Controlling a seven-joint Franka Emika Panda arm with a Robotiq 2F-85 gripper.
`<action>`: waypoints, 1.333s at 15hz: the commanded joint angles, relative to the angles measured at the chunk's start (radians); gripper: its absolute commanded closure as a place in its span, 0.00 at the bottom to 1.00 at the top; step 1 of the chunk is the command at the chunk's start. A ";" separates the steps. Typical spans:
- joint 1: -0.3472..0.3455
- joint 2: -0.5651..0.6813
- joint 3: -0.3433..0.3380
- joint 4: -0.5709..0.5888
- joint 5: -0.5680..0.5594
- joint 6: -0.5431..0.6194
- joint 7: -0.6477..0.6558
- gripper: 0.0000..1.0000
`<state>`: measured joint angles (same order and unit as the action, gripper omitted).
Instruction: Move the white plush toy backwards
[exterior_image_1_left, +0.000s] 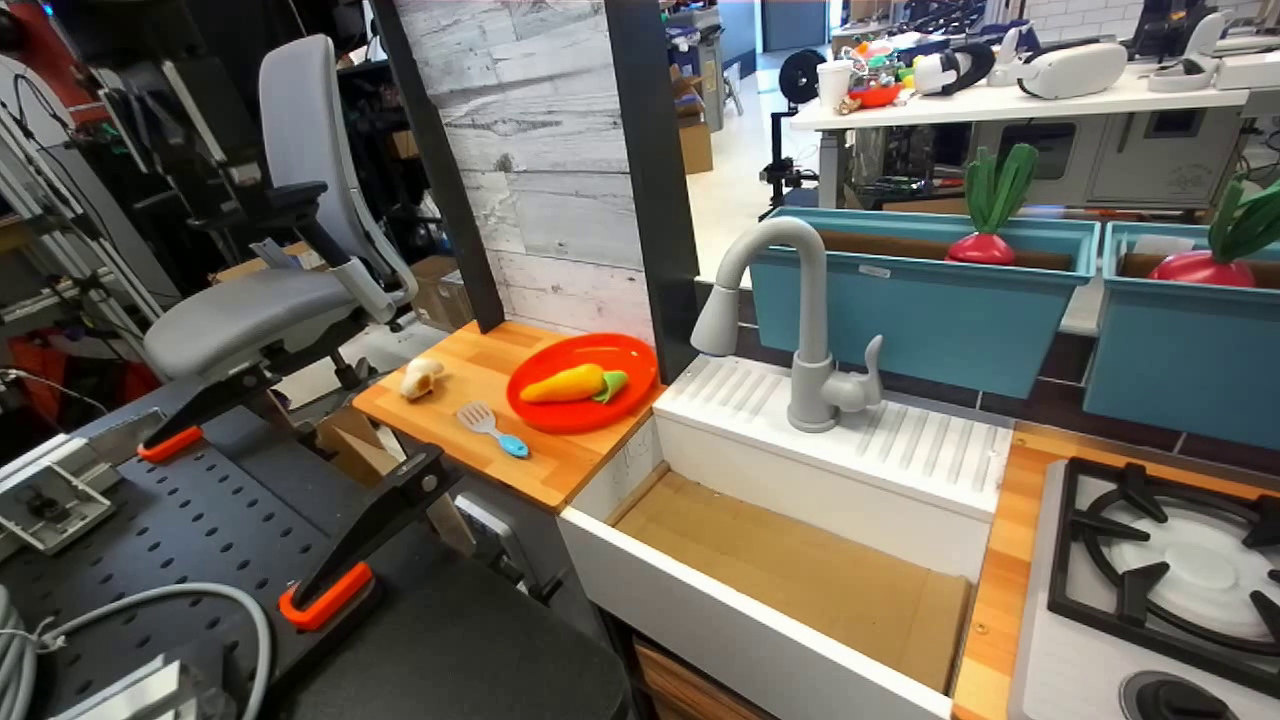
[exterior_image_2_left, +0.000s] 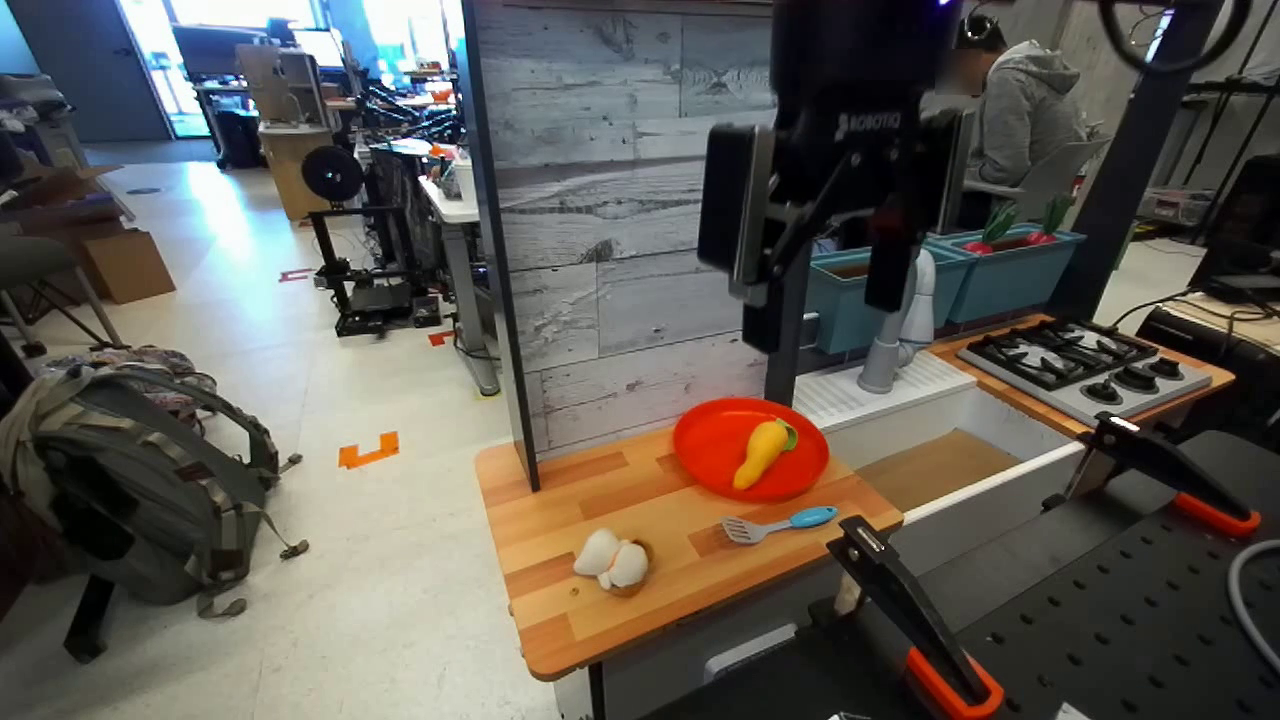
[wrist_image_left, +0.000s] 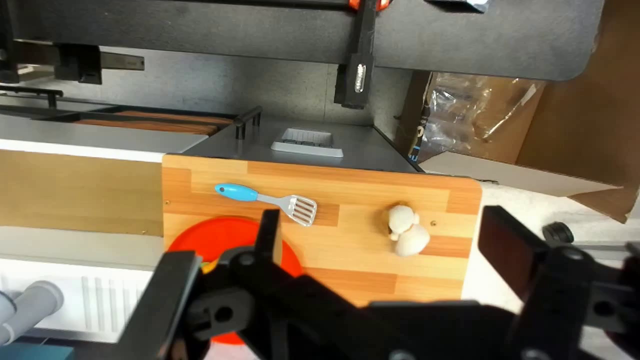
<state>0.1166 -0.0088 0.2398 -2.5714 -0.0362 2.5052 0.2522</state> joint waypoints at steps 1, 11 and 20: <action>0.011 0.195 -0.046 0.087 0.000 0.092 -0.015 0.00; 0.081 0.551 -0.084 0.366 0.023 0.103 0.000 0.00; 0.262 0.804 -0.169 0.602 0.003 0.127 0.138 0.00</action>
<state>0.3128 0.7104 0.1190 -2.0594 -0.0301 2.6119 0.3379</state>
